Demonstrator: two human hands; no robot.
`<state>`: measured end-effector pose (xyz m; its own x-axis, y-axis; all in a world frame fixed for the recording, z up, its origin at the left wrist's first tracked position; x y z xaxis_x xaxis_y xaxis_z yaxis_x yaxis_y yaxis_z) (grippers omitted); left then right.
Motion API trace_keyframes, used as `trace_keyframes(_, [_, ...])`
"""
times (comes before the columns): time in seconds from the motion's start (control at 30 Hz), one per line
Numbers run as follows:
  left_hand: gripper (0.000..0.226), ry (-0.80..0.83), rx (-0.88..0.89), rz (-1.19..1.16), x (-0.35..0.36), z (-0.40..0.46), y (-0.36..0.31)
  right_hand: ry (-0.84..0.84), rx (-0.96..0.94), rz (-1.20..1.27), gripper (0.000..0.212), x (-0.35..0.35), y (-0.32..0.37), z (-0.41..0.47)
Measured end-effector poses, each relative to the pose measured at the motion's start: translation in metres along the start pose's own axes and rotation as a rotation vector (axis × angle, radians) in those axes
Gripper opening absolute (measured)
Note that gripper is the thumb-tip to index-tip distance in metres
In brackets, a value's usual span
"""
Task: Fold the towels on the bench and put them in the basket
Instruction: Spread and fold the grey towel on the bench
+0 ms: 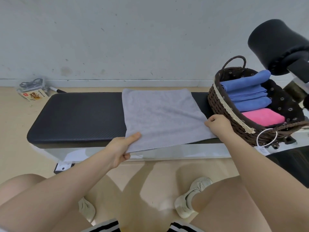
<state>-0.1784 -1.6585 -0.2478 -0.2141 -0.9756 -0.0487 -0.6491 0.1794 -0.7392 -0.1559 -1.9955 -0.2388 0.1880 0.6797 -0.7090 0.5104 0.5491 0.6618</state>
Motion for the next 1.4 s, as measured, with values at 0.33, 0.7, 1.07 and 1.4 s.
trace_keyframes(0.33, [0.023, 0.130, 0.070, -0.294, 0.011, -0.004, 0.019, 0.204, 0.211, 0.536, 0.008, -0.004, -0.015, -0.028])
trace_keyframes(0.7, [0.045, -0.038, 0.389, 0.351, 0.026, -0.031, 0.017, 0.252, 0.261, 0.837, 0.015, -0.010, 0.012, -0.039])
trace_keyframes(1.07, [0.016, -0.363, 0.606, 0.278, 0.018, -0.036, 0.010, 0.051, 0.211, 0.541, 0.007, -0.010, -0.016, -0.037])
trace_keyframes(1.4, [0.008, -0.409, 0.562, 0.339, 0.007, -0.035, 0.018, 0.000, 0.218, 0.210, 0.024, 0.006, -0.025, -0.040])
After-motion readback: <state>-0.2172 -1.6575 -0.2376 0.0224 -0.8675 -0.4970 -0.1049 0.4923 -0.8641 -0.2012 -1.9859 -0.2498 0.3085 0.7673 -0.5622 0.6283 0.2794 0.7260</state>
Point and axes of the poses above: each hand's wrist, its own z-axis towards the middle knuckle, its own x-axis out of the palm, y = z × x, the point moved 3 cm from there along z, towards the middle knuckle, and after that the axes turned 7 degrees about z, right-handed, at the moved point
